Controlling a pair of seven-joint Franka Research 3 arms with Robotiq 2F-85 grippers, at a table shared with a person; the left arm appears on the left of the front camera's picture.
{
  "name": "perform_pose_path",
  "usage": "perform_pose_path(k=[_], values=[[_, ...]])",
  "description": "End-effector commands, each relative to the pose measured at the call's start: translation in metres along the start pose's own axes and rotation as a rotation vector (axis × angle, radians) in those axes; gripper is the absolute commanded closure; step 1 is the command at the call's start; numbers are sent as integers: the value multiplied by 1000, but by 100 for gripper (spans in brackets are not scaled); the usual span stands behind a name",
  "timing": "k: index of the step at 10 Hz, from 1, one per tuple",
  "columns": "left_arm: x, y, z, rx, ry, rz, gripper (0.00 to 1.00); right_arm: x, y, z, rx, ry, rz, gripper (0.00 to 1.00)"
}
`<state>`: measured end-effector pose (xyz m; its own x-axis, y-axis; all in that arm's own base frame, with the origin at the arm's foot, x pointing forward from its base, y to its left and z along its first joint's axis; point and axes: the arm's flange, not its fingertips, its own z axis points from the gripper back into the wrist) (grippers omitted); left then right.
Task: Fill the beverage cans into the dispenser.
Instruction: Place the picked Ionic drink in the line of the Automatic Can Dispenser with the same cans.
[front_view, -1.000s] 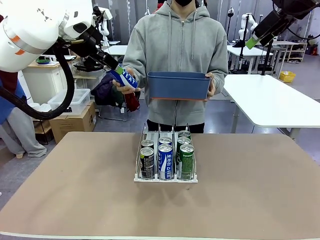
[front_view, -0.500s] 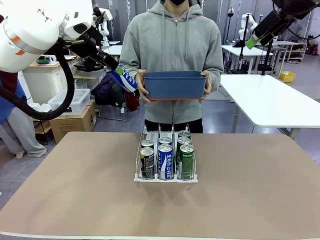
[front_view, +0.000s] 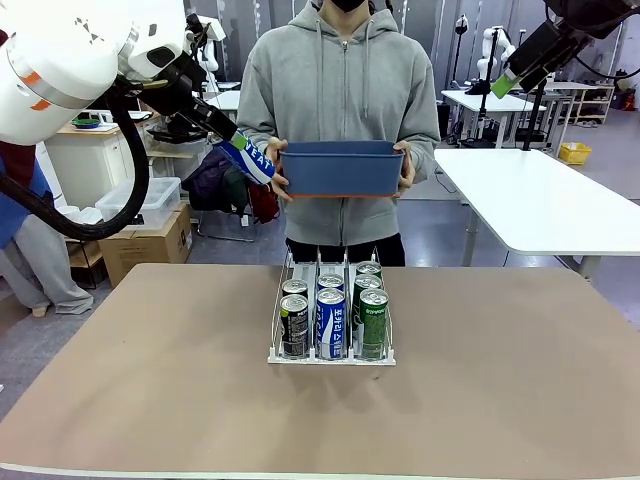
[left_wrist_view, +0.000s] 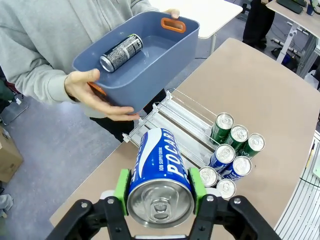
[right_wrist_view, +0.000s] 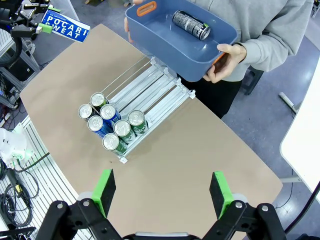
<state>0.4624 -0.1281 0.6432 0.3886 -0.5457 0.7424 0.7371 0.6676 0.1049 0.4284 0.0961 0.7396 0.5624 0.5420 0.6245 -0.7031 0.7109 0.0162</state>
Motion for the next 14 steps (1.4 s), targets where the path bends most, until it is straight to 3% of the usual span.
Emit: perform_pose_path(k=[1, 2, 3, 6, 10, 13, 14], values=[[0, 1, 1, 4, -3, -14, 63, -1, 0, 0, 21, -9, 7, 0], [0, 1, 1, 4, -3, -14, 63, -1, 0, 0, 21, -9, 7, 0], [0, 0, 0, 0, 0, 0, 43, -1, 0, 0, 21, -9, 7, 0], [-4, -46, 23, 67, 225, 59, 43, -1, 0, 0, 21, -9, 7, 0], [-27, -128, 53, -16, 340, 41, 43, -1, 0, 0, 21, -9, 7, 0], [-39, -157, 69, -137, 417, 72, 43, -1, 0, 0, 21, -9, 7, 0], [-36, -144, 66, -178, 363, 23, 43, -1, 0, 0, 21, -9, 7, 0]])
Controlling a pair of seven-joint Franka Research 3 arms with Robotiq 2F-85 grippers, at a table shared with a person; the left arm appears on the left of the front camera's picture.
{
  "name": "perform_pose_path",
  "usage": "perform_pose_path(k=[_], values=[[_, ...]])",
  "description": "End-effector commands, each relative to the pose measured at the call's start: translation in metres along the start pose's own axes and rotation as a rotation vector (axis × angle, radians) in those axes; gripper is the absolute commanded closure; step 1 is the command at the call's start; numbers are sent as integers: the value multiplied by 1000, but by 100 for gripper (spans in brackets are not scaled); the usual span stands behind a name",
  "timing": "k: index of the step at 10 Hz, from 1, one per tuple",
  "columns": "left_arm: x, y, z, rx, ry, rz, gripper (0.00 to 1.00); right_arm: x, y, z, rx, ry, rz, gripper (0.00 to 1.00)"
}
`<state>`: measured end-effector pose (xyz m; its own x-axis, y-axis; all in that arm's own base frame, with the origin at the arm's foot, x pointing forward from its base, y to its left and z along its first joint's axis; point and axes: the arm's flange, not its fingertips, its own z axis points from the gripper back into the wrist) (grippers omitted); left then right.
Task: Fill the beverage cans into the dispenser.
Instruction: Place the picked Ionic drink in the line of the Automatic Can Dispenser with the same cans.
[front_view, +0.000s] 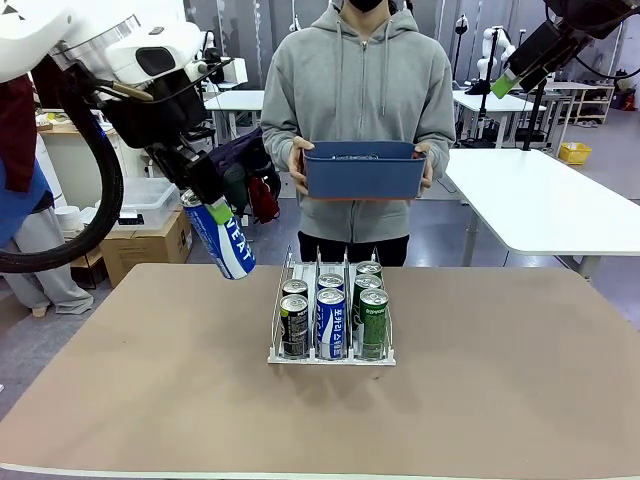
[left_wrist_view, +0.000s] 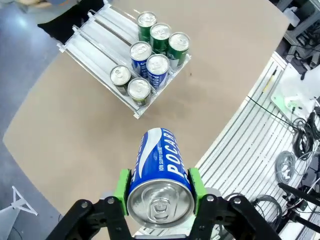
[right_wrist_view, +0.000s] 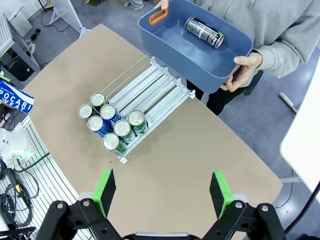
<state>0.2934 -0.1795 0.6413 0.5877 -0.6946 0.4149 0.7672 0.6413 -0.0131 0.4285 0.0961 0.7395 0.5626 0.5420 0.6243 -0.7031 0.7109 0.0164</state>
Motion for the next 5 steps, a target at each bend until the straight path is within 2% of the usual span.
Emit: perform_pose_path(k=[1, 4, 5], values=[[2, 1, -1, 30, 2, 10, 43, -1, 0, 0, 20, -9, 7, 0], [0, 0, -1, 3, 4, -2, 43, -1, 0, 0, 20, -9, 7, 0], [-4, -15, -8, -2, -8, 57, 43, -1, 0, 0, 20, -9, 7, 0]])
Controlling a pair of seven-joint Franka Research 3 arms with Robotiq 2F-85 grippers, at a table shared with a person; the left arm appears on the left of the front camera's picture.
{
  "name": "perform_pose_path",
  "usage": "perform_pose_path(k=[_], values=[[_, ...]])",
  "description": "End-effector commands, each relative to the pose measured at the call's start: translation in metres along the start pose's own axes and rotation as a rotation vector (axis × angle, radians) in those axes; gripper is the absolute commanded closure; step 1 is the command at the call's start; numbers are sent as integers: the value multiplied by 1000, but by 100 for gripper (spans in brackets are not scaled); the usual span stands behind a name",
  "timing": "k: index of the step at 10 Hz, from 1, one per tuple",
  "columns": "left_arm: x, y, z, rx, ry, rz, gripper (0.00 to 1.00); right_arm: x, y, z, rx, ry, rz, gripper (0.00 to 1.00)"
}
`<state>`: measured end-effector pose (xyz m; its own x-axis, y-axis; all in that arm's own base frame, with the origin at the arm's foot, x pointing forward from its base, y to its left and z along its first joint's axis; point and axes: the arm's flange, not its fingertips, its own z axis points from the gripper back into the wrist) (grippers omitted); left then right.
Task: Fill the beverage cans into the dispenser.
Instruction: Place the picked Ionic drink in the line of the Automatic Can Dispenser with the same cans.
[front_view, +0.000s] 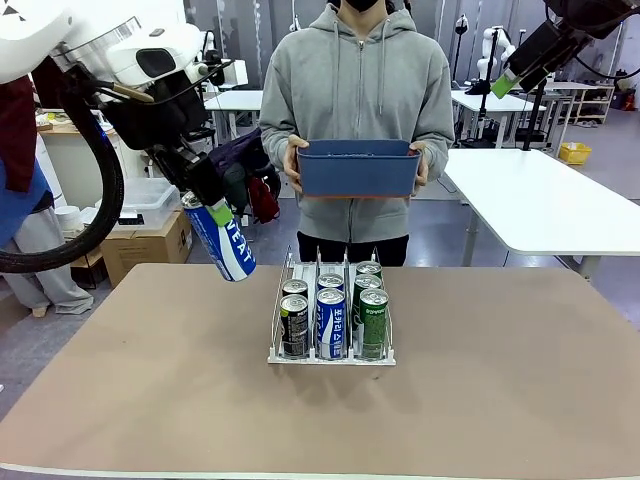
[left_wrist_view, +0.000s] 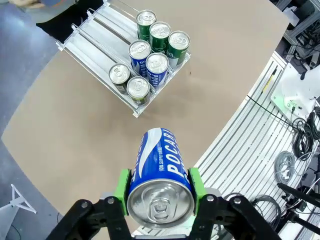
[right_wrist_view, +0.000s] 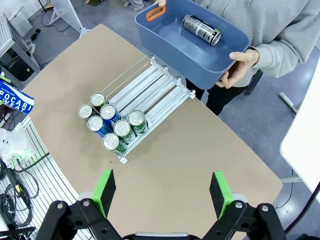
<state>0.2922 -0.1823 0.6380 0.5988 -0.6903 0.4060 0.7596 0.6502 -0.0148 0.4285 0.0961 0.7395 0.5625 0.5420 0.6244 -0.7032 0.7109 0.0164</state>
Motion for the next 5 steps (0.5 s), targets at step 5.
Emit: perform_pose_path(k=[5], values=[[-25, -70, -26, -120, -168, -3, 43, -1, 0, 0, 20, -9, 7, 0]])
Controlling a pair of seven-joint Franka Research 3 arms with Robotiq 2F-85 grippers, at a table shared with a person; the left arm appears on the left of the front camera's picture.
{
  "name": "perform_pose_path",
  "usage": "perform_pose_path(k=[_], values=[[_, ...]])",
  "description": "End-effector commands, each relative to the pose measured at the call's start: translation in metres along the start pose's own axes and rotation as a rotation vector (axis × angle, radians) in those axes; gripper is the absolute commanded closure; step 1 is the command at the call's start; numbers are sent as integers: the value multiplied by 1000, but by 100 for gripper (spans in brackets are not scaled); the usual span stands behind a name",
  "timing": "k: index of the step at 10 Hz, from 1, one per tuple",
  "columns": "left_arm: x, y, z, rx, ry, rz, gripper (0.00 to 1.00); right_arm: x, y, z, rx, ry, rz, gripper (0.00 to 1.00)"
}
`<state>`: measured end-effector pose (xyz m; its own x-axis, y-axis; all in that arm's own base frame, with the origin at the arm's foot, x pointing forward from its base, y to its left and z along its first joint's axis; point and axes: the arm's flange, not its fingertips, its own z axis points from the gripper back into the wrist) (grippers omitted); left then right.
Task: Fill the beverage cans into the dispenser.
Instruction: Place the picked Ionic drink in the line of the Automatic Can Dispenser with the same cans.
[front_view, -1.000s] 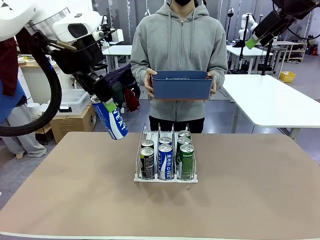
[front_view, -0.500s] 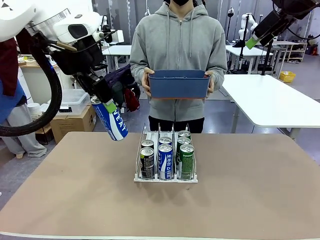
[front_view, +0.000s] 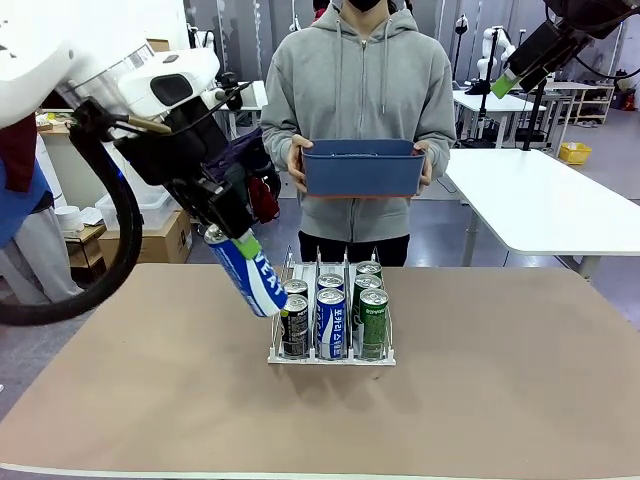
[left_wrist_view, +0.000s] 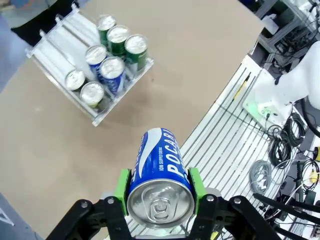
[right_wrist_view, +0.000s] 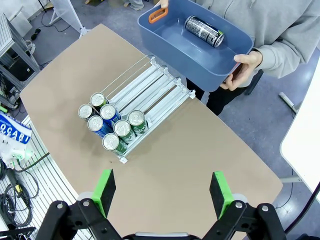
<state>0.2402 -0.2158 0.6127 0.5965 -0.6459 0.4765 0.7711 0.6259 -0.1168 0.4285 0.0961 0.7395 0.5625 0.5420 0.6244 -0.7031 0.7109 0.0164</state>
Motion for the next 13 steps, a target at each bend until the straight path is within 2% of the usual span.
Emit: perform_pose_path(k=[1, 5, 8, 9, 10, 13], values=[[-12, -21, -14, -24, -98, -81, 43, -1, 0, 0, 20, -9, 7, 0], [-19, -48, -63, 0, -155, -232, 43, -1, 0, 0, 20, -9, 7, 0], [-28, -44, -99, 65, -114, -284, 43, -1, 0, 0, 20, -9, 7, 0], [-26, -41, -86, 18, -96, -295, 43, -1, 0, 0, 20, -9, 7, 0], [-9, -51, -82, 46, -109, -266, 43, -1, 0, 0, 20, -9, 7, 0], [-9, -51, -82, 46, -109, -266, 43, -1, 0, 0, 20, -9, 7, 0]])
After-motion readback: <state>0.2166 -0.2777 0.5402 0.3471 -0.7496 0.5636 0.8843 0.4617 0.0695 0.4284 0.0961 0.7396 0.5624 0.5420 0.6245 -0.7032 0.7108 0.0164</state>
